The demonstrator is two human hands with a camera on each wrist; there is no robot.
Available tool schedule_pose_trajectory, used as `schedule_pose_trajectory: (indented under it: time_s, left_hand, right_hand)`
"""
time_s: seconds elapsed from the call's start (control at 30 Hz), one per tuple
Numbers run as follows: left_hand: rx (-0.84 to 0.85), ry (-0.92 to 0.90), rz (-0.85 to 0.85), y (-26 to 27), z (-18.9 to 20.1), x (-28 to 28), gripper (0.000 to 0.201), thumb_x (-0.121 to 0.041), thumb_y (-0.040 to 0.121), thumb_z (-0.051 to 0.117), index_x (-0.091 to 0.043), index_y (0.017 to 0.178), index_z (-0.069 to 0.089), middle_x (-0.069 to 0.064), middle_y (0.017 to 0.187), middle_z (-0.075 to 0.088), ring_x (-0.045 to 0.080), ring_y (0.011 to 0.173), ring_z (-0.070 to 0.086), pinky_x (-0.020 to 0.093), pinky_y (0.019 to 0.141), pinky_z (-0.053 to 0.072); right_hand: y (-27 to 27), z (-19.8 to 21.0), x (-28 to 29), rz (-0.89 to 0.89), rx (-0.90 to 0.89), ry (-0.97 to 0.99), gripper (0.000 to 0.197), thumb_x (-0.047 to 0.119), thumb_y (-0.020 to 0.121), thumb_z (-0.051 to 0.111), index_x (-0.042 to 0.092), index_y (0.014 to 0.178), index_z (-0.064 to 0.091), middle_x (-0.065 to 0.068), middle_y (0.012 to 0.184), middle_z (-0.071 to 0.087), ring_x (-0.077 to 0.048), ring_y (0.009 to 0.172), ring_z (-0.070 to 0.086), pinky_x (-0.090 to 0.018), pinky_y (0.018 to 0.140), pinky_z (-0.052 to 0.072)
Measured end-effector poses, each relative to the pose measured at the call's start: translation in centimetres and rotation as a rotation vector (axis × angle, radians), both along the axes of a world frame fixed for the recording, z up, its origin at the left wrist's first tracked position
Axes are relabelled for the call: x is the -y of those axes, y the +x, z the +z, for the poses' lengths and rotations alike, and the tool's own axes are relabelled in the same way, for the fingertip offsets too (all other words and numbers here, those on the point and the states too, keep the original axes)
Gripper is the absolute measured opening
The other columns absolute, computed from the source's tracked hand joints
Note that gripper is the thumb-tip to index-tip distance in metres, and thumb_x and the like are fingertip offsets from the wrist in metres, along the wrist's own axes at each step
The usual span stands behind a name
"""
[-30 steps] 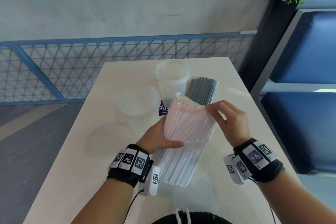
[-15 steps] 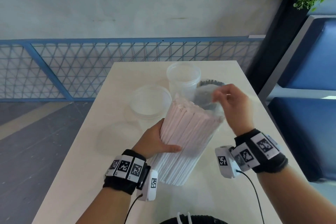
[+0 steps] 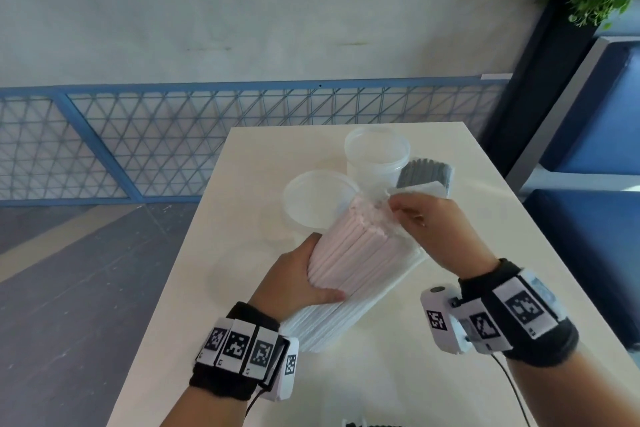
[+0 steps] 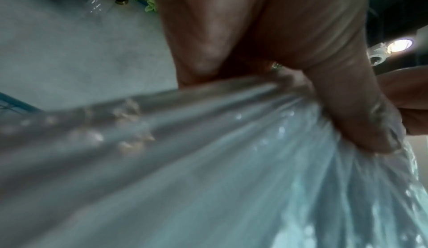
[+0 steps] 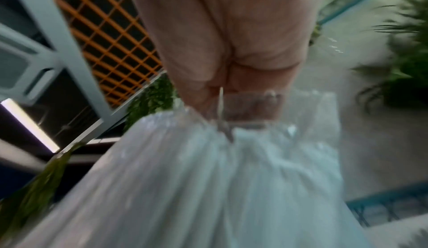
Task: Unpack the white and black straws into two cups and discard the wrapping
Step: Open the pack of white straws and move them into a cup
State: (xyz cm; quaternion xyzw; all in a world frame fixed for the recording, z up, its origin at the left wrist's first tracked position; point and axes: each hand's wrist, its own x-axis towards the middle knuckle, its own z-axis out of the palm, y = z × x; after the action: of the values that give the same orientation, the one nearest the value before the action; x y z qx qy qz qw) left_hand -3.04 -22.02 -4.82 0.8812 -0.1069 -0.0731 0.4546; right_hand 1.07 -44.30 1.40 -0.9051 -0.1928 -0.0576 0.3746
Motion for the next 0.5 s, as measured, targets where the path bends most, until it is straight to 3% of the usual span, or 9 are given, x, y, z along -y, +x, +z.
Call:
schedule_pose_trajectory:
  time_s: [0.1,0.23,0.37,0.5]
  left_hand:
    - [-0.005,0.057,-0.077,0.2,-0.1,-1.0,0.074,-0.041,0.064,0.082,-0.030,0.123,0.040,-0.006,0.108,0.060,0.011,0.099,0.058,0.028,0.083,0.051]
    - [-0.020,0.141,-0.163,1.0,-0.2,-2.0,0.075,-0.041,0.066,0.080,-0.028,0.126,0.036,-0.003,0.112,0.056,0.013,0.102,0.053,0.033,0.086,0.048]
    - [-0.008,0.192,-0.193,1.3,-0.1,-2.2,0.078,-0.039,0.066,0.080,-0.026,0.128,0.036,-0.006,0.114,0.053,0.011,0.105,0.049,0.029,0.087,0.044]
    - [-0.014,0.168,-0.190,1.5,-0.1,-1.9,0.074,-0.037,0.065,0.081,-0.028,0.125,0.038,-0.009,0.110,0.054,0.008,0.101,0.050,0.019,0.079,0.041]
  right_hand:
    - [-0.2,-0.1,-0.2,0.138,-0.193,0.106,0.034,0.011,0.084,0.065,0.038,0.103,0.060,0.022,0.095,0.062,0.010,0.086,0.059,0.001,0.076,0.041]
    - [-0.4,-0.7,-0.6,0.182,-0.279,0.179,0.040,0.012,0.085,0.064,0.043,0.109,0.057,0.029,0.109,0.061,0.010,0.099,0.057,-0.004,0.082,0.042]
    - [-0.3,-1.9,-0.6,0.164,-0.336,0.391,0.039,-0.003,0.092,0.047,0.029,0.103,0.065,0.024,0.092,0.070,0.005,0.090,0.064,-0.016,0.071,0.053]
    - [-0.1,-2.7,-0.4,0.167,-0.336,0.465,0.037,-0.013,0.085,0.051,0.013,0.104,0.068,0.014,0.097,0.073,-0.004,0.102,0.064,-0.018,0.087,0.050]
